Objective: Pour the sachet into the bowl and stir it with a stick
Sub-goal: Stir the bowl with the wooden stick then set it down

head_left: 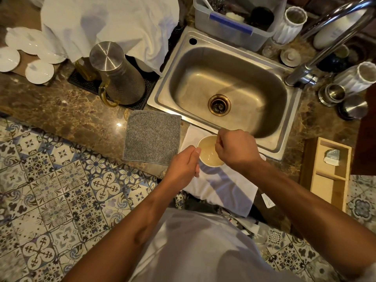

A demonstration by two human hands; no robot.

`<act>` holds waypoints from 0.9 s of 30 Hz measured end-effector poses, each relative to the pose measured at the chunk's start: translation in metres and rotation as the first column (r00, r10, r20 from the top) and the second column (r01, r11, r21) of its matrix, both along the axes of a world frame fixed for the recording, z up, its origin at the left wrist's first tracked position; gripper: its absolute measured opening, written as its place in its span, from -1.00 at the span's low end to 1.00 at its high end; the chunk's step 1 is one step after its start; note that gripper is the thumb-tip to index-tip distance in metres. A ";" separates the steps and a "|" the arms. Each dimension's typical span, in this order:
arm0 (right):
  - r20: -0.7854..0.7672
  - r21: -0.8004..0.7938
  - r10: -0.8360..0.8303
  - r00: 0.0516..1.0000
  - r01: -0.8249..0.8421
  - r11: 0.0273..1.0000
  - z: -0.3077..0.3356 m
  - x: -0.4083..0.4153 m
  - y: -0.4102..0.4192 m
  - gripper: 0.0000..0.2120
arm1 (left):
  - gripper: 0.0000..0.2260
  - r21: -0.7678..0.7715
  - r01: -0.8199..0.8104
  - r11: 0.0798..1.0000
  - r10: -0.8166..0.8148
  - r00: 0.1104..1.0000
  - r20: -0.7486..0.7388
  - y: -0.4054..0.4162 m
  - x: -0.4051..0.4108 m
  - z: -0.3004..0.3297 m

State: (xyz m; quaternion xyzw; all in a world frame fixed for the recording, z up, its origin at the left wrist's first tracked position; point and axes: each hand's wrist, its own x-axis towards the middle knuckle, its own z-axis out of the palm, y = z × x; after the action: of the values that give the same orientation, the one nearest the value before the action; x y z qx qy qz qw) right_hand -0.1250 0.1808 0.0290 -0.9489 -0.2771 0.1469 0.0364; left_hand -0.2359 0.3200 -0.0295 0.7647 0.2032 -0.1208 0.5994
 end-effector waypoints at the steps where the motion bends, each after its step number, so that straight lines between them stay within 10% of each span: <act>1: -0.018 0.012 0.000 1.000 0.000 1.000 -0.002 -0.004 0.002 -0.77 | -0.64 0.005 0.001 1.000 -0.001 1.000 0.000 0.000 0.000 0.000; 27: -0.090 -0.143 0.138 0.986 -0.150 0.978 0.004 -0.014 0.002 -0.77 | -0.58 0.006 -0.009 1.000 0.009 1.000 -0.022 -0.002 -0.001 -0.006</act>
State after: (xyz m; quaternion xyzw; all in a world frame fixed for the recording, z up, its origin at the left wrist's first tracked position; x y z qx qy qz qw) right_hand -0.1385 0.1831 0.0334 -0.9197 -0.3317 0.2072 -0.0344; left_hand -0.2369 0.3176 -0.0359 0.7643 0.2138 -0.1259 0.5953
